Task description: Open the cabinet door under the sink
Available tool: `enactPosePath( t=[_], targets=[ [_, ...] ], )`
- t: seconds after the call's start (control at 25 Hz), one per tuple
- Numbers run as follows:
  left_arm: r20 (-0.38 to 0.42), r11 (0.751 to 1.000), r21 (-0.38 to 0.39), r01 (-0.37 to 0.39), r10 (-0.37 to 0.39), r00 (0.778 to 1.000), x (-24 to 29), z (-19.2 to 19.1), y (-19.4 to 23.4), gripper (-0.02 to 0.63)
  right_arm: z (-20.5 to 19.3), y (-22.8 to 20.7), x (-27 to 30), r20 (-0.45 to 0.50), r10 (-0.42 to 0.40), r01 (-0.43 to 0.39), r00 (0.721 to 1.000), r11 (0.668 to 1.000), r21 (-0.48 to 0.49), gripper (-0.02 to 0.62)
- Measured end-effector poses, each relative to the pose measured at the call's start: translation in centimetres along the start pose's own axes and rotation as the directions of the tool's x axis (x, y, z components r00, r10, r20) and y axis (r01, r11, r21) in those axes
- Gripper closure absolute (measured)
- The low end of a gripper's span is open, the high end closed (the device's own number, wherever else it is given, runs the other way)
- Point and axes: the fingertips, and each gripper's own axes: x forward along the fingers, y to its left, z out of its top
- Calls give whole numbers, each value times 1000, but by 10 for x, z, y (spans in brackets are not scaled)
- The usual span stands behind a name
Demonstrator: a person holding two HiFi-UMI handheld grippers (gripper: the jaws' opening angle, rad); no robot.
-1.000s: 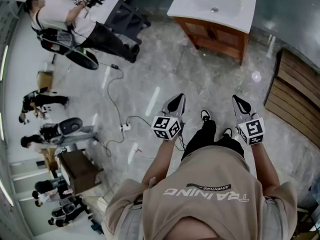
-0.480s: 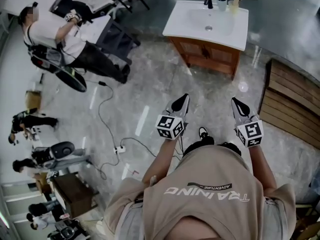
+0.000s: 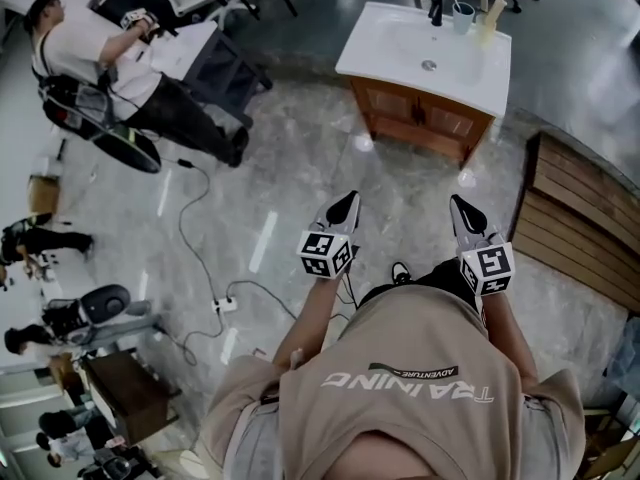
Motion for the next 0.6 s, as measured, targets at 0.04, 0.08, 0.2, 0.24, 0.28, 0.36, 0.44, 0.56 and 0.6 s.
enactPosePath(
  t=[0.04,0.08,0.2,0.24,0.28,0.36,0.44,0.56,0.6],
  targets=[
    [0,1000,-13,-5,5,1000,1,-1,4,591,2,1,4,-8,7,-7,1000,1000,-8,594],
    [-1,1000,-25,-8,8,1000,3,-3,9,591,4,1,9,-17,12,-13,1000,1000,-18,594],
    [-19,999,-48,-11,10,1000,10,-9,18,592,9,1,22,-32,26,-28,999,998,-54,594],
    [-25,999,-53,-8,7,1000,14,-11,19,591,9,-2,25,-35,26,-28,999,998,-61,594],
    [-31,998,-57,-2,0,1000,19,-12,18,592,8,-6,29,-39,22,-25,999,998,-61,594],
    [-39,998,-53,17,-20,999,30,-13,17,592,1,-15,36,-50,11,-13,999,999,-44,594],
    [-45,998,-38,41,-42,998,43,-10,17,591,-11,-25,44,-72,8,-9,997,1000,-13,594],
    [-65,999,-36,41,-43,997,66,-1,26,591,-24,-42,62,-120,17,-15,993,1000,17,594],
    [-71,999,-35,39,-42,997,77,4,31,591,-22,-50,71,-124,21,-19,992,1000,19,594]
  ],
)
